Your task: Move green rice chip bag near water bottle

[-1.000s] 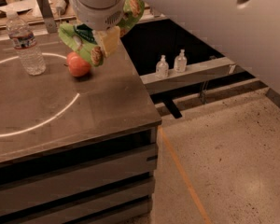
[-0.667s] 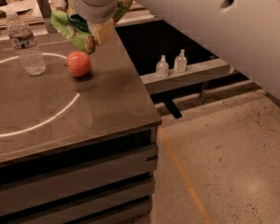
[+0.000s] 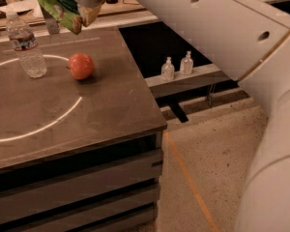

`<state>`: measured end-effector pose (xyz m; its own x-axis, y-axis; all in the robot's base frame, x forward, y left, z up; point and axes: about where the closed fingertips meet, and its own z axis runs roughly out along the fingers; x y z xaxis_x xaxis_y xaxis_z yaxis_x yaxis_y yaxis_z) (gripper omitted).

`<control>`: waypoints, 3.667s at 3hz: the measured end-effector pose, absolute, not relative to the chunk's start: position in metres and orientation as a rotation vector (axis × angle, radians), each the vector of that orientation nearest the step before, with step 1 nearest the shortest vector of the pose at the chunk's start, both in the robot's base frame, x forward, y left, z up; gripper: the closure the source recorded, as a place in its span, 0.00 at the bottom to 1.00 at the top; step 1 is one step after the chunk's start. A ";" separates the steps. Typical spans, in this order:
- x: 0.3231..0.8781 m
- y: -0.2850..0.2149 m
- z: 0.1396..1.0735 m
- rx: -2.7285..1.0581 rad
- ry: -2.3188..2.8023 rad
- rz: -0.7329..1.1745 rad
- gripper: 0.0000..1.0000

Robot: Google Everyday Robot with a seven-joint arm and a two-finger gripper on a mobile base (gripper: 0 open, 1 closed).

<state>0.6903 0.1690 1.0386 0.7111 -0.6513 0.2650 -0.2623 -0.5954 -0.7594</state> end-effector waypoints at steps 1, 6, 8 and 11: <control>0.732 0.209 1.031 -2.154 0.650 -0.569 1.00; 0.770 0.261 0.977 -2.167 0.722 -0.357 1.00; 0.763 0.287 0.952 -2.216 0.712 -0.296 1.00; 0.768 0.273 0.918 -2.188 0.803 -0.174 1.00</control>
Offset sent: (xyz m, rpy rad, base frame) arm 0.0910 0.0727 -0.0112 0.1877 0.1248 0.1204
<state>0.7678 0.2731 0.9176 0.7905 -0.5985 -0.1296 -0.4914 -0.4936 -0.7176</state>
